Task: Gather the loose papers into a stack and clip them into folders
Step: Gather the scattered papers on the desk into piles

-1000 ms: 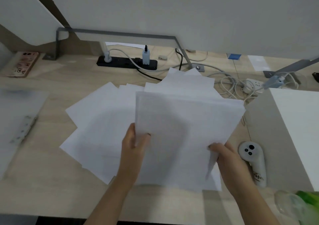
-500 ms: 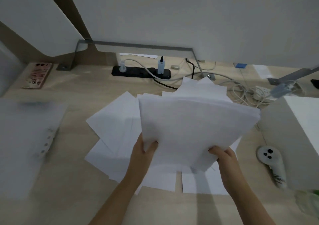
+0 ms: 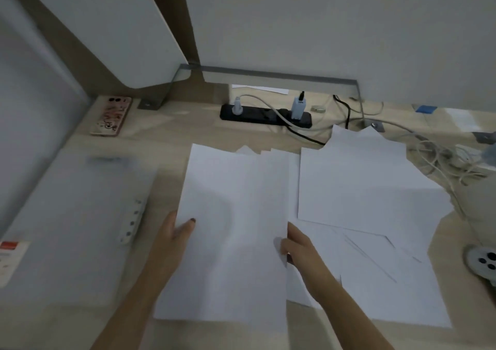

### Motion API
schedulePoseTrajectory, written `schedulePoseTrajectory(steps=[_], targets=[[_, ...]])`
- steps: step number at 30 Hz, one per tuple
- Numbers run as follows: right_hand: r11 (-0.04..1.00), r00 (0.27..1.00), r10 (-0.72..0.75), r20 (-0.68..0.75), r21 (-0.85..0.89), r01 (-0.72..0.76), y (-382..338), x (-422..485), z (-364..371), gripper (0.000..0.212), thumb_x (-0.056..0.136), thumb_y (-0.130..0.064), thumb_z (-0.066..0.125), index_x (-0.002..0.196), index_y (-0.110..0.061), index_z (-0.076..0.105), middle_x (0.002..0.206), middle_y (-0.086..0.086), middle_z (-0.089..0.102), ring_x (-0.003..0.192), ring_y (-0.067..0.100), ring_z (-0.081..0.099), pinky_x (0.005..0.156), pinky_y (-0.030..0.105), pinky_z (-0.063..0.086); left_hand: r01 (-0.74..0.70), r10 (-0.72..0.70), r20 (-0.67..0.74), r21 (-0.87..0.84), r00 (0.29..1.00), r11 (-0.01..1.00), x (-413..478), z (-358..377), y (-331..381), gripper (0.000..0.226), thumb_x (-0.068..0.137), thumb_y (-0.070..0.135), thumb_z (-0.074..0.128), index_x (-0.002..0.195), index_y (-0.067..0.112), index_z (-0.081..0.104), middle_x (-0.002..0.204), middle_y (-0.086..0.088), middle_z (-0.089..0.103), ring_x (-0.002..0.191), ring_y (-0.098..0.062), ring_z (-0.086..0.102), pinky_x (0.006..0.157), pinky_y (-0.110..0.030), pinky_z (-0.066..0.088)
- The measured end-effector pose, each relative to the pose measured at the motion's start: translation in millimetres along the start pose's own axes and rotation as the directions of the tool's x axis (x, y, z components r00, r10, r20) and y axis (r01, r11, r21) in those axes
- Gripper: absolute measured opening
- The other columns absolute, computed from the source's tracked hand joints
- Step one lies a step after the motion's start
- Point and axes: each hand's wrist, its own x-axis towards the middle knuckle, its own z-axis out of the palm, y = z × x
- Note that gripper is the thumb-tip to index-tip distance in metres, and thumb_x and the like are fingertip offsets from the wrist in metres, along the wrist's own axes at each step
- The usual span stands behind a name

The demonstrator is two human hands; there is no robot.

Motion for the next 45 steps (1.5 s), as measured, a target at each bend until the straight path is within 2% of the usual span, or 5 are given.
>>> schedulePoseTrajectory(steps=[6, 13, 25, 37, 45], targets=[[0.906, 0.967, -0.192, 0.167, -0.349, 0.240, 21.3, 34.3, 70.9, 0.052, 0.080, -0.003, 0.043, 0.123, -0.032, 0.052, 0.126, -0.002, 0.056, 0.117, 0.013, 0.052, 0.100, 0.022, 0.039, 0.195, -0.173, -0.104, 0.265, 0.979, 0.944, 21.6, -69.1, -41.0, 0.037, 0.092, 0.018, 0.051, 0.129, 0.010, 0.049, 0.128, -0.014, 0.056, 0.114, -0.032, 0.055, 0.099, -0.047, 0.043], [0.281, 0.975, -0.145, 0.169, -0.938, 0.205, 55.5, 52.7, 85.8, 0.087, 0.077, -0.070, 0.025, 0.149, -0.028, 0.001, 0.158, 0.010, -0.011, 0.145, 0.029, -0.011, 0.113, 0.040, -0.012, 0.161, -0.138, -0.160, 0.140, 0.977, 0.977, 20.2, -113.6, -41.0, 0.024, 0.092, 0.010, 0.052, 0.116, 0.008, 0.055, 0.114, -0.015, 0.062, 0.103, -0.032, 0.059, 0.089, -0.045, 0.044], [0.059, 0.981, -0.172, 0.091, -0.993, 0.103, 54.9, 43.5, 108.9, 0.110, 0.030, -0.029, 0.090, 0.128, -0.012, 0.044, 0.121, 0.020, 0.064, 0.103, 0.037, 0.066, 0.065, 0.050, 0.057, 0.174, -0.148, -0.220, 0.103, 0.964, 0.979, 18.5, -142.2, -42.6, 0.027, 0.093, 0.014, 0.051, 0.120, 0.009, 0.053, 0.118, -0.016, 0.060, 0.105, -0.036, 0.058, 0.096, -0.054, 0.044], [0.162, 0.973, -0.154, -0.175, -0.975, -0.150, 63.9, 30.3, 40.4, 0.093, 0.047, -0.005, 0.081, 0.130, -0.006, 0.039, 0.122, 0.033, 0.056, 0.109, 0.049, 0.058, 0.072, 0.057, 0.052, 0.204, -0.177, -0.228, 0.098, 0.957, 0.974, 28.2, -116.5, -49.5, 0.028, 0.092, 0.009, 0.050, 0.119, 0.004, 0.053, 0.119, -0.019, 0.058, 0.107, -0.035, 0.056, 0.094, -0.046, 0.041], [0.804, 0.892, -0.166, -0.421, -0.581, -0.125, 23.8, 18.9, -2.7, 0.042, 0.096, -0.004, 0.033, 0.134, -0.015, 0.045, 0.089, 0.008, 0.058, 0.072, 0.021, 0.053, 0.066, 0.032, 0.043, 0.324, -0.270, -0.253, 0.204, 0.929, 0.924, 41.0, -71.1, -49.4, 0.038, 0.091, 0.012, 0.051, 0.128, 0.001, 0.046, 0.128, -0.023, 0.053, 0.115, -0.039, 0.052, 0.096, -0.044, 0.039]])
